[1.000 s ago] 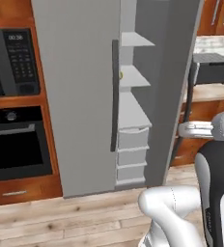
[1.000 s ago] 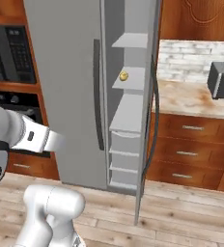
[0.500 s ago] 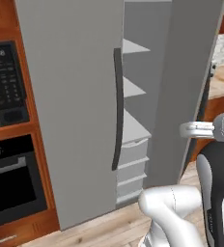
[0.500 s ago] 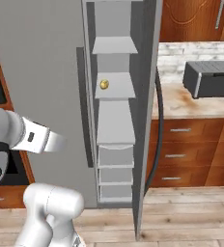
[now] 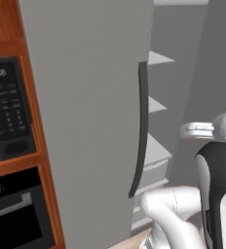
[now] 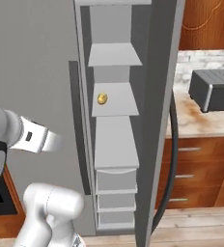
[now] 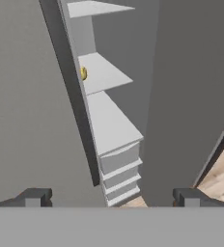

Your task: Take the peach, potato, and eggplant from the freezer and place them in the bowl on the counter.

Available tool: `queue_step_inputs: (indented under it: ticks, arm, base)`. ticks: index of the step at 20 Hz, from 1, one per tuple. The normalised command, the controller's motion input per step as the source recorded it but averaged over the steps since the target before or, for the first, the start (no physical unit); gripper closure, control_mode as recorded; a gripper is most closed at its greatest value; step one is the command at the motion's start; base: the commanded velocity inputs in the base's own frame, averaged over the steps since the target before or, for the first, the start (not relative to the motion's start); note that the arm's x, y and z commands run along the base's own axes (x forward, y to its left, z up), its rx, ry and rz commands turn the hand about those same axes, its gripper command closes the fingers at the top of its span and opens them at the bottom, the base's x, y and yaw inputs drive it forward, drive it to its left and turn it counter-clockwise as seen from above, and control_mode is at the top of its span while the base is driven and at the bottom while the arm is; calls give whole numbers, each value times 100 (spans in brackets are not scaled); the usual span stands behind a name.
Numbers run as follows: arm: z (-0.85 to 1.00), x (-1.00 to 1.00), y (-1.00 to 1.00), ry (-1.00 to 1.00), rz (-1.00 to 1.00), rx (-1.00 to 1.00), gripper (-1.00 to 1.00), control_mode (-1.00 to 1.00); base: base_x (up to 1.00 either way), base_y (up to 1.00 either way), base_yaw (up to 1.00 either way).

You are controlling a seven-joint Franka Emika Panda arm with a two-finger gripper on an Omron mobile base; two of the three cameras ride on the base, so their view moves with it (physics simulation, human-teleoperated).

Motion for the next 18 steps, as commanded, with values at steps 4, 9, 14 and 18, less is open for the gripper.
queue_step_inputs:
  ticks: [4, 9, 14, 18]
  arm:
    - [0, 0, 0, 0, 0, 0, -100, 100]
    - [0, 0, 0, 0, 0, 0, -100, 100]
    - [0, 0, 0, 0, 0, 0, -100, 100]
    - [0, 0, 0, 0, 0, 0, -100, 100]
  base:
    - [43, -4, 0]
    - [63, -28, 0]
    - [87, -5, 5]
    - [56, -18, 21]
